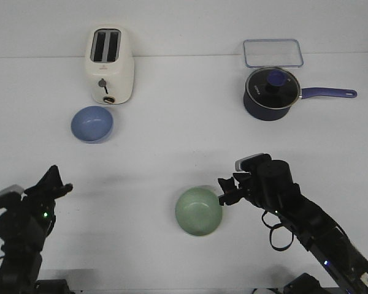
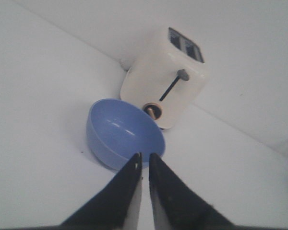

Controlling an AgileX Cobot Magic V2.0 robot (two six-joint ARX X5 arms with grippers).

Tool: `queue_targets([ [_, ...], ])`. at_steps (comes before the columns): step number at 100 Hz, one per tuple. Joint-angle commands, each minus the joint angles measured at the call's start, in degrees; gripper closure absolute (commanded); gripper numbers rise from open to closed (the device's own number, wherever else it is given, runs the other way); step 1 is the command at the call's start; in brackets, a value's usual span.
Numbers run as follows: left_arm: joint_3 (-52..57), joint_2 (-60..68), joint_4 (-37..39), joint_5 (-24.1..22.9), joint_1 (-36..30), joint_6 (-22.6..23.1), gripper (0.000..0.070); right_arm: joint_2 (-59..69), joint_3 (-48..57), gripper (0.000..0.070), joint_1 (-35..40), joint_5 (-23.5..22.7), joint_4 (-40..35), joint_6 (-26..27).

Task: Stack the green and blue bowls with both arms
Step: 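Reach the left gripper to the light blue bowl and grasp its rim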

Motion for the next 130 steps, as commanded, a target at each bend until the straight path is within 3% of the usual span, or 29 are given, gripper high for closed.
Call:
queue_targets([
  [1, 6.1, 10.7, -1.7, 0.2, 1.0, 3.8, 0.0687, -0.7, 0.9, 0.0352, 0.1, -0.7, 0.3, -0.7],
  [16, 20.1, 31.0, -7.7, 2.4, 3.9, 10.3, 0.0654, -2.1, 0.9, 0.0352, 0.1, -0.7, 0.2, -1.1],
  [20, 23.5, 35.7, -9.0, 3.0, 4.5, 11.5, 0.0564, -2.1, 0.9, 0.0352, 0.1, -0.7, 0.1, -1.3],
  [30, 31.8, 46.2, -12.4, 5.0, 5.5, 14.1, 0.0252, -2.1, 0.9, 0.0352, 0.1, -0.6, -0.3, -1.6],
  [35, 36.1, 51.3, -14.3, 5.5, 5.8, 15.5, 0.0182, -2.1, 0.9, 0.0352, 0.1, -0.6, -0.3, -1.8],
  [59, 52.0, 68.7, -21.6, 7.8, 6.1, 17.7, 0.0185, -2.1, 0.9, 0.0352, 0.1, -0.5, -0.3, -2.3],
  [79, 57.3, 76.9, -23.5, 7.8, 6.1, 17.7, 0.0209, -2.1, 0.9, 0.0353, 0.1, -0.5, -0.3, -2.3],
  [85, 57.3, 77.7, -23.6, 7.8, 6.1, 17.7, 0.03, -2.1, 0.9, 0.0353, 0.1, -0.5, -0.3, -2.3],
  [98, 57.4, 77.7, -23.8, 8.3, 6.1, 18.1, 0.0698, -2.1, 0.9, 0.0353, 0.1, -0.2, -0.3, -2.3],
  [115, 57.4, 75.2, -25.7, 10.6, 6.1, 19.2, 0.0687, -2.0, 0.9, 0.0353, -1.5, 2.8, -0.8, -2.7],
  [130, 57.4, 69.5, -28.6, 13.8, 5.7, 20.8, 0.0687, -2.0, 0.2, 0.0353, -7.4, 5.0, -1.1, -4.1],
])
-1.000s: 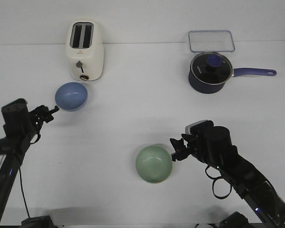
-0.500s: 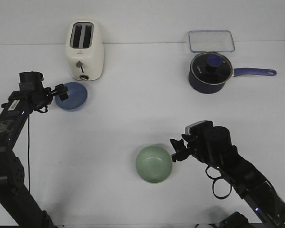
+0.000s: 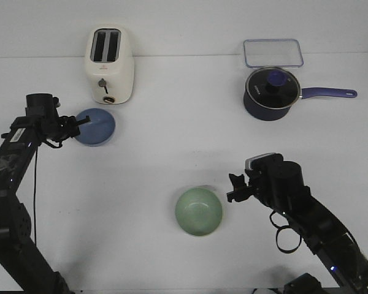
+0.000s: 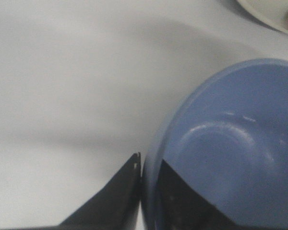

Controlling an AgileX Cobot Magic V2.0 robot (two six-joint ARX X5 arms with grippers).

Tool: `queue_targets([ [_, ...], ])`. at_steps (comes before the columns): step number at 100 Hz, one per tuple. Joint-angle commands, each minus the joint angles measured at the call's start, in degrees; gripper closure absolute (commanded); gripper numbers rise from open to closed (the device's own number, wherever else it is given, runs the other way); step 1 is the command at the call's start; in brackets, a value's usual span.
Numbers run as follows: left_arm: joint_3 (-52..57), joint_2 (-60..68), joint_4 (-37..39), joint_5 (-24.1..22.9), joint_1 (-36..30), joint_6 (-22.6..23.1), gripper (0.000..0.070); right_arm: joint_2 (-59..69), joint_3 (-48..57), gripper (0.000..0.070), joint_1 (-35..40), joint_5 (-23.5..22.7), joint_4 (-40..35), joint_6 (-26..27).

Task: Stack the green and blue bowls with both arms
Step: 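Reach the left gripper to the light blue bowl and grasp its rim, then carry the blue bowl with the left gripper onto the green bowl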

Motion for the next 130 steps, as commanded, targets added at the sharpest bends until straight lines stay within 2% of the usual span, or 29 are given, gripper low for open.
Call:
queue_targets([
  [1, 1.4, -3.5, -0.5, 2.1, -0.2, 1.9, 0.0687, 0.4, 0.1, 0.0353, -2.9, 0.7, 0.2, -1.7],
  [25, 1.4, -16.7, -7.4, 9.5, -3.2, 4.5, 0.0687, 0.4, -4.5, 0.0353, -18.2, 0.5, 2.0, -5.1],
  [42, -0.3, -21.6, -11.5, 14.4, -11.1, 4.9, 0.0687, 0.4, -7.6, 0.0353, -24.4, -1.0, 4.4, -4.0],
  [57, -6.2, -22.6, -11.0, 14.4, -23.2, 4.9, 0.0687, 0.4, -7.6, 0.0353, -24.7, -2.0, 5.1, -3.9],
  [75, -14.1, -22.5, -2.0, 14.3, -36.3, 2.6, 0.0687, 0.4, -7.6, 0.0353, -24.7, -2.1, 5.1, -3.9],
  [79, -15.0, -22.1, -1.0, 13.0, -38.8, 2.6, 0.0687, 0.4, -7.6, 0.0353, -24.7, -2.1, 5.1, -3.9],
  [86, -15.4, -21.1, -0.2, 8.0, -42.8, 2.8, 0.0687, 0.4, -7.6, 0.0353, -24.7, -2.3, 5.1, -3.9],
  [93, -15.4, -20.1, 1.5, 6.2, -45.3, 2.8, 0.0687, 0.4, -7.6, 0.0353, -24.7, -2.8, 5.1, -3.9],
  [124, -15.4, -13.2, 3.0, 5.9, -50.5, 3.7, 0.068, 0.4, -7.6, 0.0353, -24.7, -3.5, 5.1, -3.9],
  [127, -15.4, -12.7, 3.1, 5.9, -50.8, 3.9, 0.0646, 0.4, -7.6, 0.0353, -24.7, -3.5, 5.1, -3.9],
  [130, -15.4, -12.3, 3.2, 5.9, -50.8, 3.8, 0.0571, 0.4, -7.6, 0.0353, -24.7, -3.5, 5.1, -3.9],
])
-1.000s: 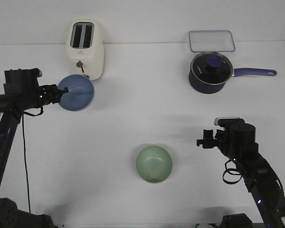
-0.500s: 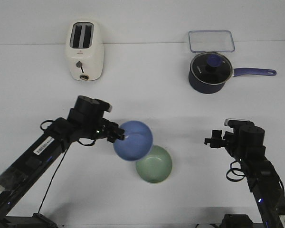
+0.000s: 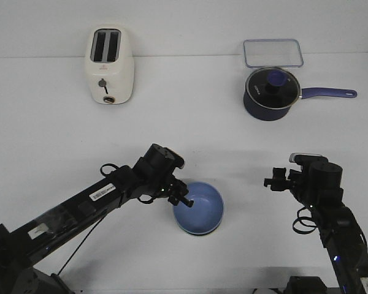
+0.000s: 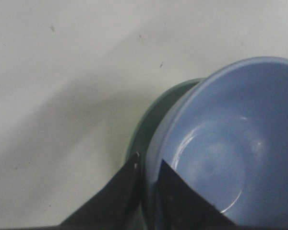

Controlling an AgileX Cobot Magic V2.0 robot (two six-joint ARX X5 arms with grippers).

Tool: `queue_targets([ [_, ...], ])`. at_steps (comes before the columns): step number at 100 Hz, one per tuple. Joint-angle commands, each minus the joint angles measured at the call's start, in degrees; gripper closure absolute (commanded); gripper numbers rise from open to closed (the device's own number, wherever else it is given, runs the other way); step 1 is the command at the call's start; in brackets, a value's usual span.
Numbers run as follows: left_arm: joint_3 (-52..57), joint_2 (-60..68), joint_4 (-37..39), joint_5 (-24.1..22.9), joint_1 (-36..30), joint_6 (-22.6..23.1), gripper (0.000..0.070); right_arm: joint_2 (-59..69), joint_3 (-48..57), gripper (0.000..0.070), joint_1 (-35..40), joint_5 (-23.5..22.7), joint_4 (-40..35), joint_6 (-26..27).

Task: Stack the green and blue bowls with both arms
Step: 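Carry the blue bowl with the left gripper onto the green bowl, then open the left gripper and withdraw both arms from the bowls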

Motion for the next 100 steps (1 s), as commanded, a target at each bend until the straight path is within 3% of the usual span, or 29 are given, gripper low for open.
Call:
queue_targets([
  [1, 0.7, 1.4, 0.4, 0.0, -0.6, 0.7, 0.0538, 0.4, 0.4, 0.0353, 0.1, -0.2, 0.5, -0.3],
  [5, 0.7, 1.4, 0.3, 0.0, -0.6, 0.5, 0.0368, 0.4, 0.4, 0.0353, 0.1, -0.2, 0.5, -0.3],
  [12, 0.7, 1.1, 0.4, 0.7, -0.5, 0.5, 0.0201, 0.4, 0.4, 0.0353, 0.1, -0.2, 0.4, -0.3],
  [33, 0.7, -7.0, 0.4, -0.5, 2.8, 0.8, 0.0203, 0.3, 0.4, 0.0353, 0.1, -0.2, 0.6, -0.6],
  [39, 0.7, -11.0, 0.3, -3.6, 5.0, 1.5, 0.0231, 0.2, 0.4, 0.0353, 0.1, -0.7, 0.9, -0.7],
  [48, 0.7, -16.9, 0.4, -10.8, 8.7, 2.9, 0.0393, -0.8, 0.4, 0.0387, 0.1, -3.1, 1.6, -1.1],
  [58, 0.7, -22.6, 0.2, -18.0, 13.5, 4.6, 0.0697, -3.5, 0.4, 0.0639, 0.1, -5.2, 2.9, -1.6],
  [61, 0.7, -24.0, 0.1, -19.3, 15.1, 4.8, 0.0686, -4.7, 0.3, 0.07, 0.1, -5.6, 3.4, -1.7],
  [75, -2.9, -31.3, 3.1, -21.3, 22.7, 5.0, 0.0687, -13.8, -2.5, 0.07, 0.1, -7.7, 10.2, -2.3],
  [88, -17.6, -43.0, 16.2, -21.4, 28.3, 5.4, 0.0687, -26.9, -10.1, 0.07, 0.1, -7.1, 18.7, -4.1],
  [100, -34.1, -54.6, 32.0, -21.6, 32.3, 6.9, 0.0688, -37.3, -16.7, 0.07, 0.1, -1.0, 21.1, -3.8],
])
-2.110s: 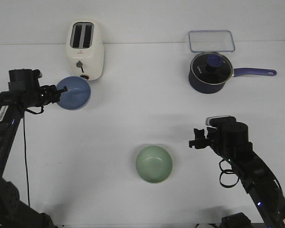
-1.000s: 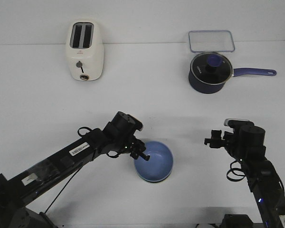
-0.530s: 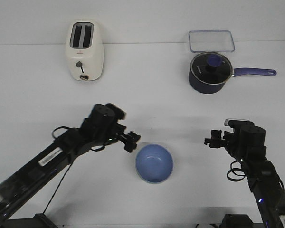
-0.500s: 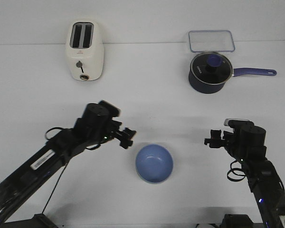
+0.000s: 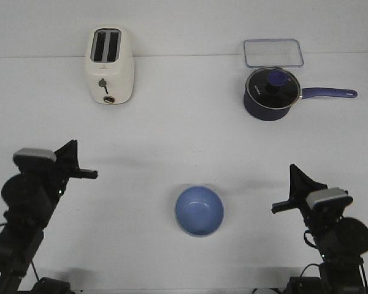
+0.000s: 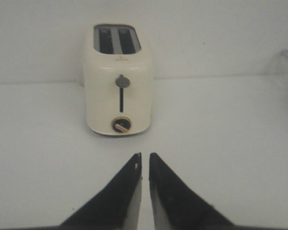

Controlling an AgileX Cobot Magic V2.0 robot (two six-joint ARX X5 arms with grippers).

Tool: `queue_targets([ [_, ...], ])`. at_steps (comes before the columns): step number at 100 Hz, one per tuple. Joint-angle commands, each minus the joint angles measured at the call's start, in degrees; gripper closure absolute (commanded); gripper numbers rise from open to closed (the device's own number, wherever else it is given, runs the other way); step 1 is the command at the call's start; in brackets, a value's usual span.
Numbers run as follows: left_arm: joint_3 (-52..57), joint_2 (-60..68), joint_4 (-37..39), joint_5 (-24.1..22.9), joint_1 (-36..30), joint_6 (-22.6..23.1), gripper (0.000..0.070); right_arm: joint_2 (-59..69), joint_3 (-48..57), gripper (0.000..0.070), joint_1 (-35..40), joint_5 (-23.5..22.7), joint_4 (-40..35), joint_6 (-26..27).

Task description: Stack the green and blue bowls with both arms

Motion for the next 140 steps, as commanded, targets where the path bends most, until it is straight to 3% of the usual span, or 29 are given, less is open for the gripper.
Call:
queue_targets([
  [1, -8.8, -5.2, 9.7, -0.3, 1.4, 1.6, 0.0688, -4.6, -2.7, 0.07, 0.0, 4.0, 0.9, -0.8],
  [10, -16.7, -10.4, 17.6, -0.4, 3.7, 0.6, 0.0688, -8.5, -5.4, 0.07, 0.0, 8.8, 0.9, -0.8],
  [21, -18.6, -11.5, 17.6, -0.4, 5.2, -1.2, 0.0688, -9.5, -6.0, 0.07, 0.0, 11.0, 1.1, -0.9],
  [106, -19.0, -13.5, 16.9, -0.3, 5.1, -1.0, 0.0686, -9.5, -6.0, 0.07, 0.0, 11.0, 1.8, -1.0],
  [140, -36.6, -32.3, 16.5, -0.2, 10.2, -0.1, 0.0686, -9.5, -6.0, 0.07, 0.0, 11.0, 1.8, -1.0],
])
